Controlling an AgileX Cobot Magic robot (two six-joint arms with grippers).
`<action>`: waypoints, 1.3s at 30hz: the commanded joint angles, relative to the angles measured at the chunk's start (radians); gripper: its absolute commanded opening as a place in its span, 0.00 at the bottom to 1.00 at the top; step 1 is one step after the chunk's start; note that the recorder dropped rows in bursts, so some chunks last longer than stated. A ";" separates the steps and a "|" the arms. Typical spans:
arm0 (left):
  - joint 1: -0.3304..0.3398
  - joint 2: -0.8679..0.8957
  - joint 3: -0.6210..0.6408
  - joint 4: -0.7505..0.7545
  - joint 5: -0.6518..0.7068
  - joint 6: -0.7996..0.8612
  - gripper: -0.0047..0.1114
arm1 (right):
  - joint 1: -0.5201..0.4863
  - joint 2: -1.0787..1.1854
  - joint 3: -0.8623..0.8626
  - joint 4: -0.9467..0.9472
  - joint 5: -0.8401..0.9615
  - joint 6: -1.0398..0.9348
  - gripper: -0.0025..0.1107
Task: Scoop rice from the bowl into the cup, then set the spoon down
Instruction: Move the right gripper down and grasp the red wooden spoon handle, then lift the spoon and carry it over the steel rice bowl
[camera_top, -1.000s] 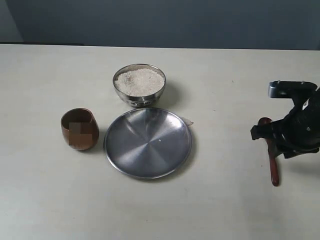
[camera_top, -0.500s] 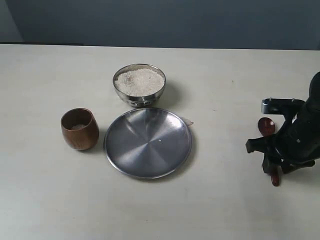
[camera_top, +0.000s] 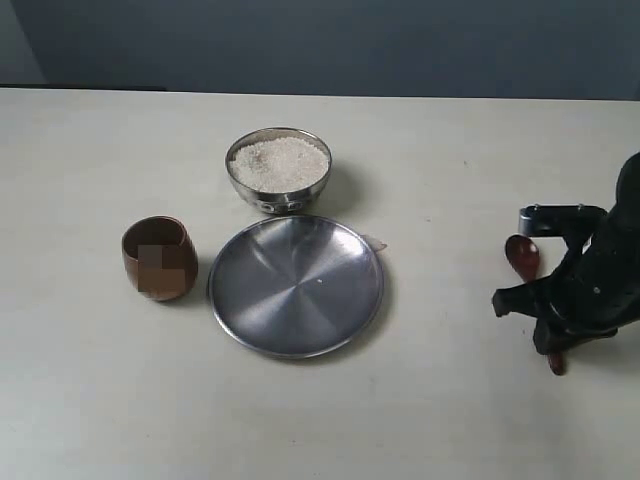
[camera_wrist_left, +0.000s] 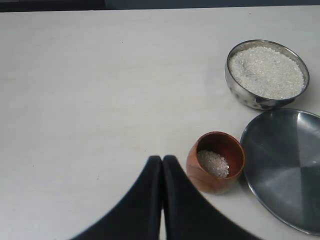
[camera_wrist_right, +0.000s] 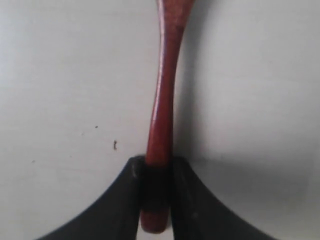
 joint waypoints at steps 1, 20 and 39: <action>0.002 0.002 0.001 -0.003 -0.005 0.000 0.04 | 0.002 0.003 -0.100 0.006 0.186 -0.098 0.02; 0.002 0.002 0.001 -0.003 -0.005 0.000 0.04 | 0.265 0.096 -0.798 -0.351 0.614 -0.010 0.02; 0.002 0.002 0.001 -0.003 -0.005 0.000 0.04 | 0.520 0.386 -1.129 -0.644 0.614 0.056 0.02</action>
